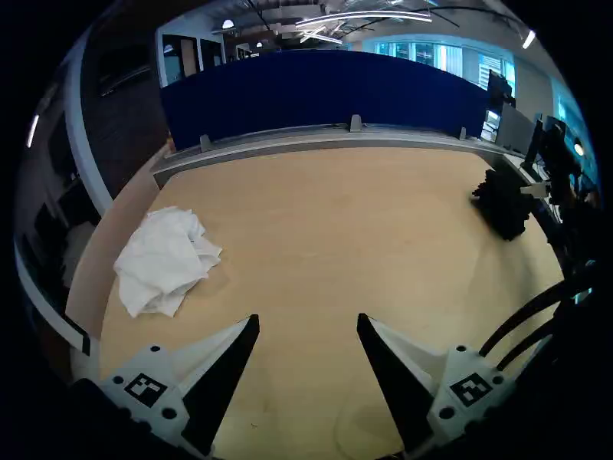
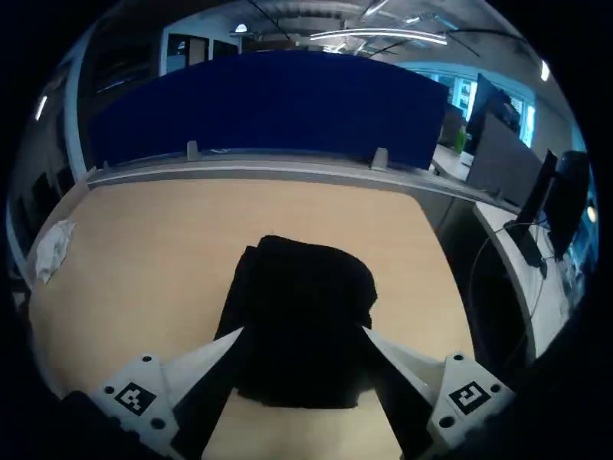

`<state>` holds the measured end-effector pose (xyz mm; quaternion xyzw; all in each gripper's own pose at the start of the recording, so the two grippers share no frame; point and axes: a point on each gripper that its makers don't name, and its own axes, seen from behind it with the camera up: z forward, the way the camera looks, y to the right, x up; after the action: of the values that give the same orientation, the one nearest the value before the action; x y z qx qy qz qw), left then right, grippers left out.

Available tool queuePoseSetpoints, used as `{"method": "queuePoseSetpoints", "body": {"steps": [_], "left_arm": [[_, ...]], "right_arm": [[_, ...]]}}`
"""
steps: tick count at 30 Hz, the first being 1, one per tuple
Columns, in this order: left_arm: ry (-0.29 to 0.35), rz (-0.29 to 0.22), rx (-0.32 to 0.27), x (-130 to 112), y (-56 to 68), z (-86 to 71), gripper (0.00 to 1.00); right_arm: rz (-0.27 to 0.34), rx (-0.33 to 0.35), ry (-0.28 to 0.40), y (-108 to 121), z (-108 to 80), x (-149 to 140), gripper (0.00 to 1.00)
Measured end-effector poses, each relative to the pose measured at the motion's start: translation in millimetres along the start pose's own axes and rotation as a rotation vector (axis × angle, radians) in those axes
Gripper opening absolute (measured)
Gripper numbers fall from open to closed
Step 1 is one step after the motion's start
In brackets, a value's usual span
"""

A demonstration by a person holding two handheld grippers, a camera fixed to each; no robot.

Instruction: Fold towel

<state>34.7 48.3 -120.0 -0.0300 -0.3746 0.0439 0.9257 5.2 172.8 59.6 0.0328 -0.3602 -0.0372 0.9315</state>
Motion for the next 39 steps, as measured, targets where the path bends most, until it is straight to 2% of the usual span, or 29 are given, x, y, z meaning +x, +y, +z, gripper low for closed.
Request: {"method": "queuePoseSetpoints", "body": {"steps": [8, 11, 14, 17, 23, 29, 32, 35, 39], "left_arm": [[0.012, -0.001, -0.002, 2, -1.9, 0.0, 0.94], [0.021, -0.004, -0.003, 4, -3.6, 0.2, 0.94], [0.034, -0.008, -0.004, 7, -4.6, 0.3, 0.95], [0.047, -0.014, -0.007, 10, -5.3, 0.5, 0.94], [0.086, -0.022, -0.023, 23, -4.2, 2.2, 0.95], [0.134, -0.017, -0.042, 39, 0.3, 3.2, 0.94], [0.153, -0.018, -0.049, 45, 2.9, 4.4, 0.94], [0.175, -0.02, -0.058, 52, 5.3, 4.7, 0.95], [0.206, -0.026, -0.066, 63, 5.2, 5.9, 0.95]], "right_arm": [[0.002, 0.0, 0.038, -6, -7.6, 15, 1.0], [0.009, 0.001, 0.076, -13, -13.5, 26, 1.0], [0.025, -0.01, 0.142, -19, -23.2, 39, 1.0], [0.049, 0.001, 0.222, -32, -38.3, 55, 1.0], [0.068, 0.044, 0.381, -69, -79.8, 87, 1.0], [0.079, 0.041, 0.536, -97, -125.0, 117, 1.0], [0.082, 0.012, 0.61, -105, -145.4, 126, 1.0], [0.069, -0.001, 0.654, -119, -159.5, 129, 1.0], [0.045, 0.017, 0.652, -134, -168.6, 127, 1.0]]}}
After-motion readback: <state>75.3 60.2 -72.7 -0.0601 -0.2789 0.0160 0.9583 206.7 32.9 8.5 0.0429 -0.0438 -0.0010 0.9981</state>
